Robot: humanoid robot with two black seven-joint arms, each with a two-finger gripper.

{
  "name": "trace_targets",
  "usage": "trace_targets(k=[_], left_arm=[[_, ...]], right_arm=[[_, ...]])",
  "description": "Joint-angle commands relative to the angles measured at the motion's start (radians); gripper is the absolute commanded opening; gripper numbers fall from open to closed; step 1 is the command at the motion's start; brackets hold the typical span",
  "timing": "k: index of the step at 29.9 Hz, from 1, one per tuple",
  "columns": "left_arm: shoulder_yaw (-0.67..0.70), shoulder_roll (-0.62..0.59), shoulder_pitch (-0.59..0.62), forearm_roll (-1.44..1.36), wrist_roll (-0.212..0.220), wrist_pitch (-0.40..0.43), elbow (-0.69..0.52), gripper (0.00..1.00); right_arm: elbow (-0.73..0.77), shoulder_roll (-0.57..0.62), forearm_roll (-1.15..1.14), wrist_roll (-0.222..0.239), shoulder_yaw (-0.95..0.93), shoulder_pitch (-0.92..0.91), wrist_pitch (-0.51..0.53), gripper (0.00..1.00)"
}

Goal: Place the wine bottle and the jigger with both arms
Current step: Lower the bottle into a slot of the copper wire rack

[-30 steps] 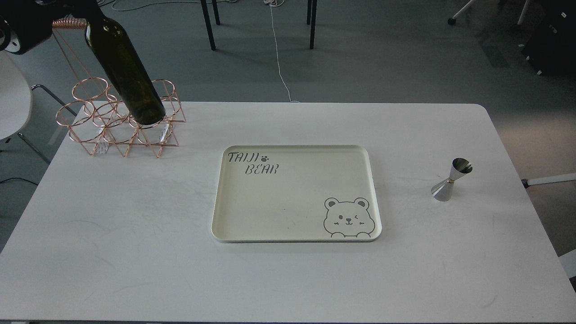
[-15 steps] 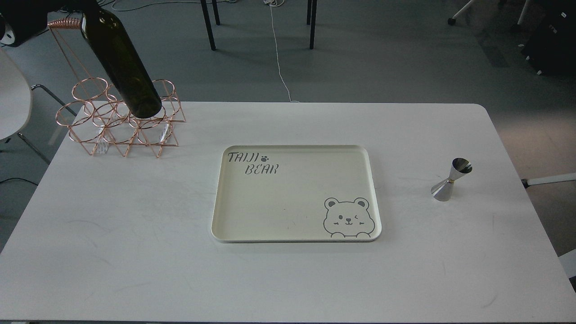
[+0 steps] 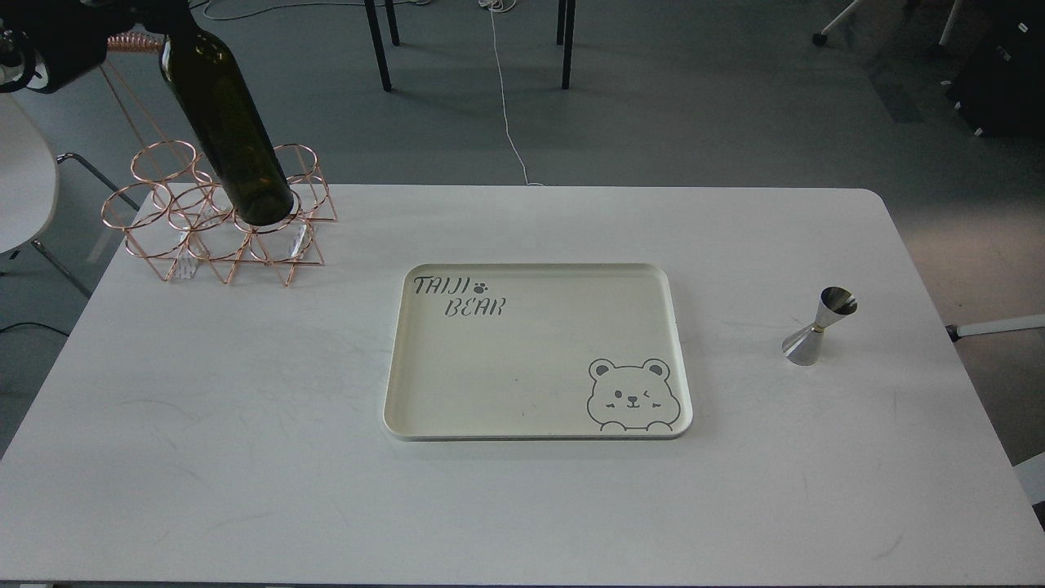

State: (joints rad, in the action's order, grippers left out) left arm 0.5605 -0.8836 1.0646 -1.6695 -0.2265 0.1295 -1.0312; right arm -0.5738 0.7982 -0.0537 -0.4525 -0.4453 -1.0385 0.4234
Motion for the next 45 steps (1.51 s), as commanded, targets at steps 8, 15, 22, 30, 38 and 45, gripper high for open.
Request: trace_targets(k=[8,15,22,30,38,45], left_arm=[[-0.001,0.003,0.000,0.017,0.000,0.019,-0.003,0.14],[-0.001,0.002,-0.002,0.014,0.000,0.016,-0.003,0.14],[-0.001,-0.002,-0.003,0.007,0.000,0.015,-0.001,0.14],[-0.001,-0.008,0.008,0.008,-0.002,0.019,-0.003,0.14],[-0.025,-0.002,-0.006,0.011,0.000,0.013,-0.003,0.14],[-0.057,0.006,-0.008,0.019,0.000,-0.005,-0.001,0.15]], right_arm=[[0.000,0.001,0.000,0.000,0.000,-0.002,0.000,0.97],[0.000,0.010,0.000,0.000,-0.001,-0.002,0.000,0.97],[-0.001,0.012,0.000,0.000,-0.001,0.000,0.000,0.97],[-0.001,0.012,0.000,0.000,-0.001,0.000,0.001,0.97],[-0.001,0.012,0.000,0.000,-0.001,-0.002,0.001,0.97],[-0.001,0.012,0.000,0.000,-0.001,-0.002,0.000,0.97]])
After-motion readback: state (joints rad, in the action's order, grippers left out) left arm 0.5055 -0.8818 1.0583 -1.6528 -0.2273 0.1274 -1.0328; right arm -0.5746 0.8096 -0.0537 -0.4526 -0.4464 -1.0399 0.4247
